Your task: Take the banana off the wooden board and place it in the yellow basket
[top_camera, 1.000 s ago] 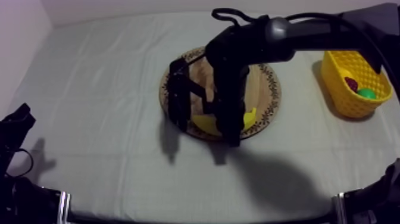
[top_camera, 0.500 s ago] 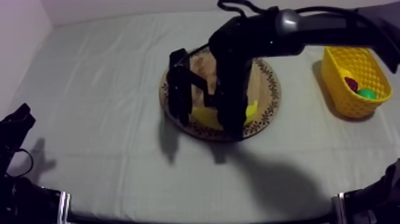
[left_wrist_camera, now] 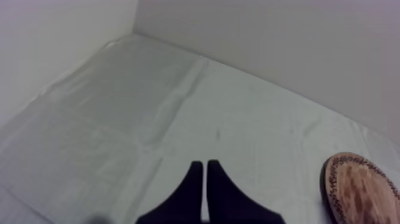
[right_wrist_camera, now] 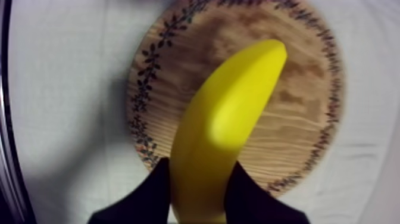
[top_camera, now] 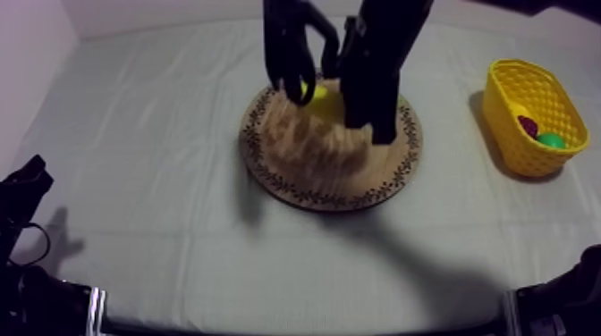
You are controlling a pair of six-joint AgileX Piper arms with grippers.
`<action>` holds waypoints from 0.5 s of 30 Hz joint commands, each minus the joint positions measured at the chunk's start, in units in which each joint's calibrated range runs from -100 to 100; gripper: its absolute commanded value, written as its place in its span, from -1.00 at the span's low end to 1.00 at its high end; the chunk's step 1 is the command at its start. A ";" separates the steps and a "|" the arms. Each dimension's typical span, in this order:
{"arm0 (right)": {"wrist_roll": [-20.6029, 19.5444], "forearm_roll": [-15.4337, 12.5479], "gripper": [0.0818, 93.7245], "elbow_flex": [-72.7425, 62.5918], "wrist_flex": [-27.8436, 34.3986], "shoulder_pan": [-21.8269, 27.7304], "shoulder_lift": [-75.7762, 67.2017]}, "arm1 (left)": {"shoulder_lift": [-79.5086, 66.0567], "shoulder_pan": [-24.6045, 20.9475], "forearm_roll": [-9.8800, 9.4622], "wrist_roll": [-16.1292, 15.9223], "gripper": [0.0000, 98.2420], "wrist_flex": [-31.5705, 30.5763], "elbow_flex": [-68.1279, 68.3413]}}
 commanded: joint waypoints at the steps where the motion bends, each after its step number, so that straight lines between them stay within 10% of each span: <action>1: 0.38 -0.13 -0.71 -2.65 2.70 0.12 -2.39 | 0.02 -0.02 -0.01 0.01 -1.00 -0.01 -0.02; 15: 0.15 1.25 -0.69 -7.65 9.58 1.06 -8.39 | 0.02 -0.02 -0.01 0.01 -1.00 -0.01 -0.02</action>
